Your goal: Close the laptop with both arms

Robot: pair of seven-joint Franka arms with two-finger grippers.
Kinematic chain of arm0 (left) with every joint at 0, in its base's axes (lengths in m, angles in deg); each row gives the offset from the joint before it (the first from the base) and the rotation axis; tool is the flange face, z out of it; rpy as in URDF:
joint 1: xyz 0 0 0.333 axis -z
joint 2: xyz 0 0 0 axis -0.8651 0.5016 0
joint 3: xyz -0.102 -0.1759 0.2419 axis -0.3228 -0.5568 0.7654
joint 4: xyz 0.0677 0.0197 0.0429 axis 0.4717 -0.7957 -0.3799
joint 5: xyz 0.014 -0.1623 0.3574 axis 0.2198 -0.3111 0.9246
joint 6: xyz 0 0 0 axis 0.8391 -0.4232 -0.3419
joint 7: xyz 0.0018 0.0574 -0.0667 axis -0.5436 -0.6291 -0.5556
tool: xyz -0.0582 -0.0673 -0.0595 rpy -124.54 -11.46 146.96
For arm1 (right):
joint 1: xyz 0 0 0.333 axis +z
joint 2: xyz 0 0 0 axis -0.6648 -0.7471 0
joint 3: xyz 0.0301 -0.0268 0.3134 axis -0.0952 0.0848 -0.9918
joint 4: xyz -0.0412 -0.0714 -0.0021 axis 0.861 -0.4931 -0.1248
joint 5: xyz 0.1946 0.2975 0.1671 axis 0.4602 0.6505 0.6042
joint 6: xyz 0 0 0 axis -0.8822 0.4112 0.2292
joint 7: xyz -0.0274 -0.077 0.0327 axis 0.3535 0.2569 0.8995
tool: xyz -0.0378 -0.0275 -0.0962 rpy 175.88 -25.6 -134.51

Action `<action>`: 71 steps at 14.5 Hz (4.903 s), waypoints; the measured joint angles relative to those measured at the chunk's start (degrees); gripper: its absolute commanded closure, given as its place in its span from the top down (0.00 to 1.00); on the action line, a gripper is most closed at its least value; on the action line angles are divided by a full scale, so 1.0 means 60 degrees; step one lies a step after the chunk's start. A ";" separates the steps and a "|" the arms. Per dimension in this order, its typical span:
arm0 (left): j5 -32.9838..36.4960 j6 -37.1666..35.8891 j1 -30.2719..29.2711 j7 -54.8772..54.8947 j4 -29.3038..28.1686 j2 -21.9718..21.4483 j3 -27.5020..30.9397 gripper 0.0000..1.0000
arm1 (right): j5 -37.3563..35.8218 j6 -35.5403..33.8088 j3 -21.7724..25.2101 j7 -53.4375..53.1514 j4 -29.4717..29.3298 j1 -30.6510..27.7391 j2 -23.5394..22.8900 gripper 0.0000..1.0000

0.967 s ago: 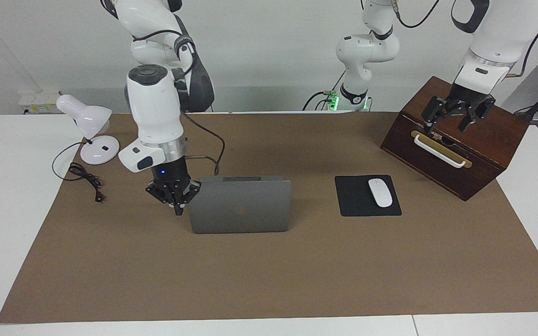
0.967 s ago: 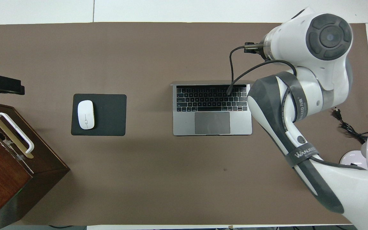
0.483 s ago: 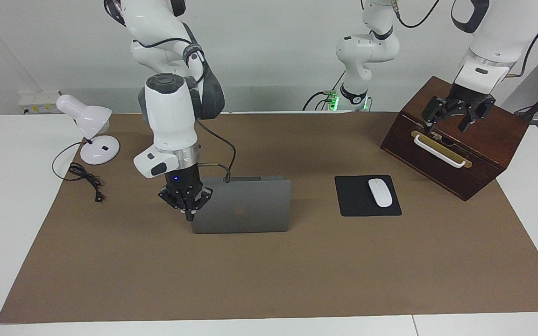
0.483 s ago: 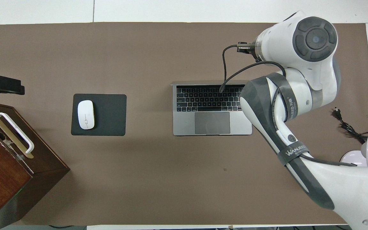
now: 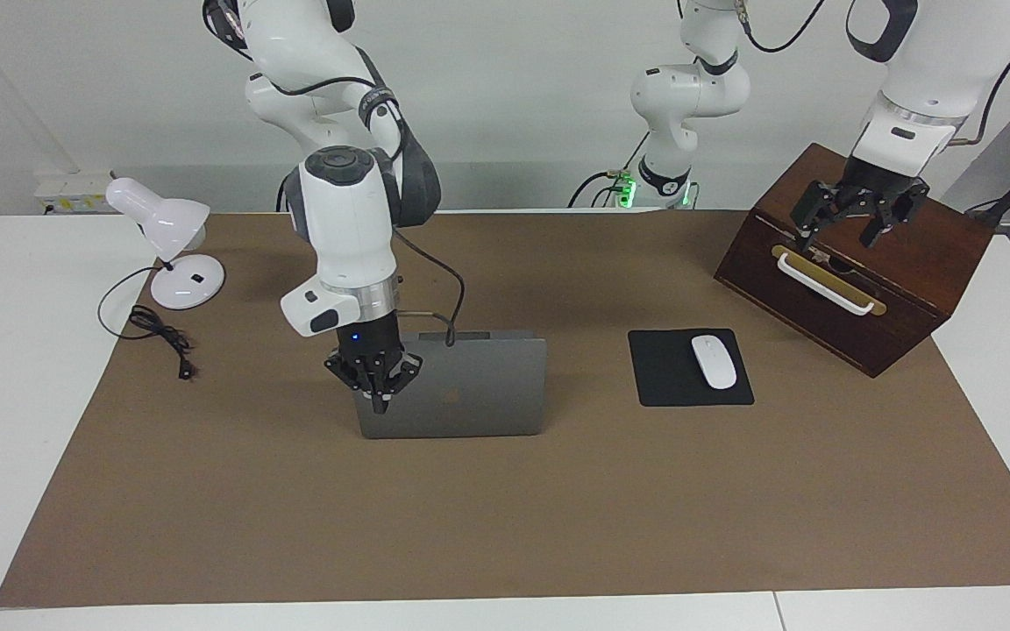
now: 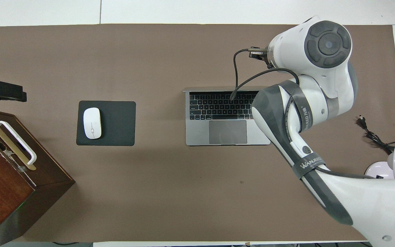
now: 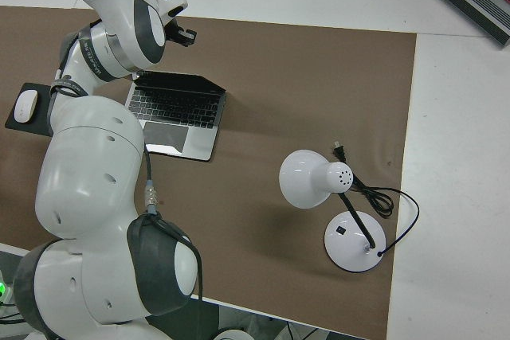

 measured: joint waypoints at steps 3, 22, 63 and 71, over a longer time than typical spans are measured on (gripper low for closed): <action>0.0000 0.0089 0.0000 0.0001 -0.0088 -0.0004 -0.0004 0.00 | 0.0000 0.0003 0.0003 -0.0055 -0.0001 0.0005 -0.0102 0.00; -0.1385 0.3536 0.0151 0.0305 -0.2764 -0.0928 -0.0099 0.00 | 0.0000 -0.0047 0.0099 -0.0058 0.0094 -0.0046 -0.0227 0.00; -0.1612 1.6848 0.6550 0.0375 -0.9789 0.0204 -0.0160 0.00 | 0.3295 -0.4818 -0.0032 0.0152 -0.1229 -0.0383 -0.0199 0.00; -0.1611 1.7160 0.6898 0.0394 -0.9090 0.1641 -0.0153 0.00 | 0.3678 -0.4862 -0.0029 0.0078 -0.0693 -0.0642 -0.0192 0.00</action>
